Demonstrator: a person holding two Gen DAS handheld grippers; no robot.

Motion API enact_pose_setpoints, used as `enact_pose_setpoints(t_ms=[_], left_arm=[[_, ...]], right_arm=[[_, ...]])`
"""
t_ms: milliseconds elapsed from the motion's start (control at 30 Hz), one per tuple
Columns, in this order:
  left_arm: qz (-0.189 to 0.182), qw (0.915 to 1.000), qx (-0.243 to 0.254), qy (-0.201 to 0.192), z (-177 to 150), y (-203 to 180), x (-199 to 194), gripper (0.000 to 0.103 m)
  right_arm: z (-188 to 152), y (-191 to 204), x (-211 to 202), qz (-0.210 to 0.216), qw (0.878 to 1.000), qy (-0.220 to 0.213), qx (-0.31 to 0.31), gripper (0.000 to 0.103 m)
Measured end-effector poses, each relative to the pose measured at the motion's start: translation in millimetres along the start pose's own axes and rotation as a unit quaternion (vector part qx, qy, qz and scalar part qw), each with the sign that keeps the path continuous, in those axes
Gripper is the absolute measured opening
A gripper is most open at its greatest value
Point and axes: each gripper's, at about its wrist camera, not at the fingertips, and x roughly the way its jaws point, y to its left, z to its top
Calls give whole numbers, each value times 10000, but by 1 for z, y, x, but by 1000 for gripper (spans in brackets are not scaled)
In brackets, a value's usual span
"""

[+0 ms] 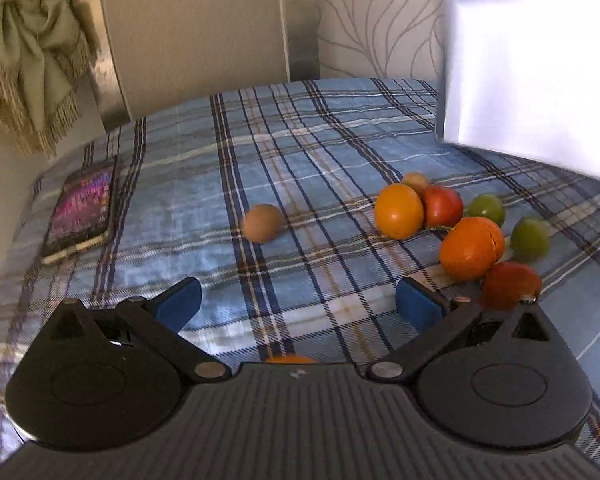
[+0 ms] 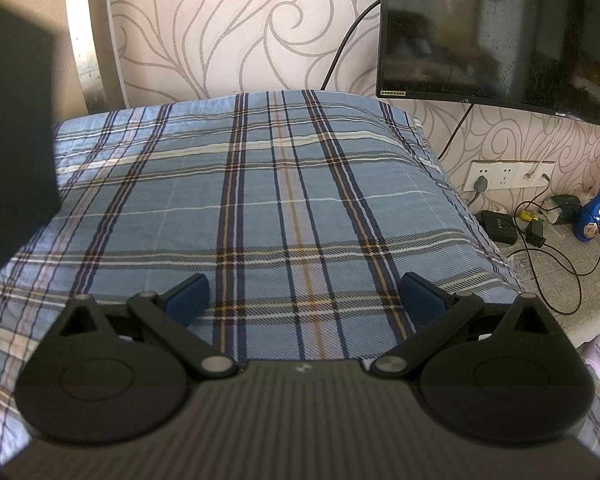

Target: Organize fruits

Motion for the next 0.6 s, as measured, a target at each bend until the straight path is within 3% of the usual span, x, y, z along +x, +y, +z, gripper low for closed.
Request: enact_pose_setpoints(t_ms=[100,600], left_arm=[[-147,9997,-204,71,-2,6,2,103],[-86,9997,-198,80,-2,3,-1,103]], right_arm=[[0,0,0,0,10000,3,0,103],[0,0,1,-8,10000,1,6,103]])
